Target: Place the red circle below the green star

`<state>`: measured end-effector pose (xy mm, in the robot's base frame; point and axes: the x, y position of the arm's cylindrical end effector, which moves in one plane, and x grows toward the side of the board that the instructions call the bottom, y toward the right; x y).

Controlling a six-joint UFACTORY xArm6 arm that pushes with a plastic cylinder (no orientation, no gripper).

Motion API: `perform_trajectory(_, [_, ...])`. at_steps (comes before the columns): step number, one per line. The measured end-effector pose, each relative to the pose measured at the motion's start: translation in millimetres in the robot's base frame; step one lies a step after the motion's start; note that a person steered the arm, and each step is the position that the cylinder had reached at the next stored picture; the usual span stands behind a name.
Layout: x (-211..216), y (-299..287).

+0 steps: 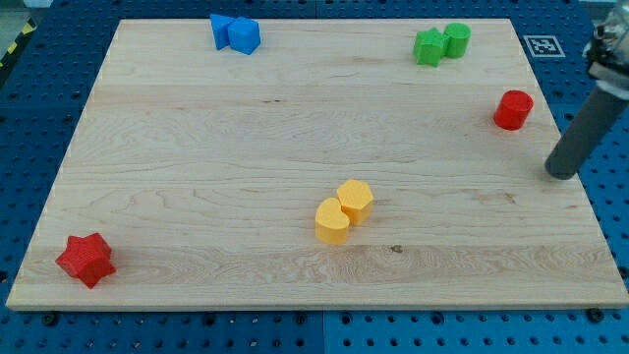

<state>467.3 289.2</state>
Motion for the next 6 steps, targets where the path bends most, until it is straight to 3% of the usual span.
perform_trajectory(2, [-81.2, 25.0])
perform_trajectory(6, [-83.7, -71.4])
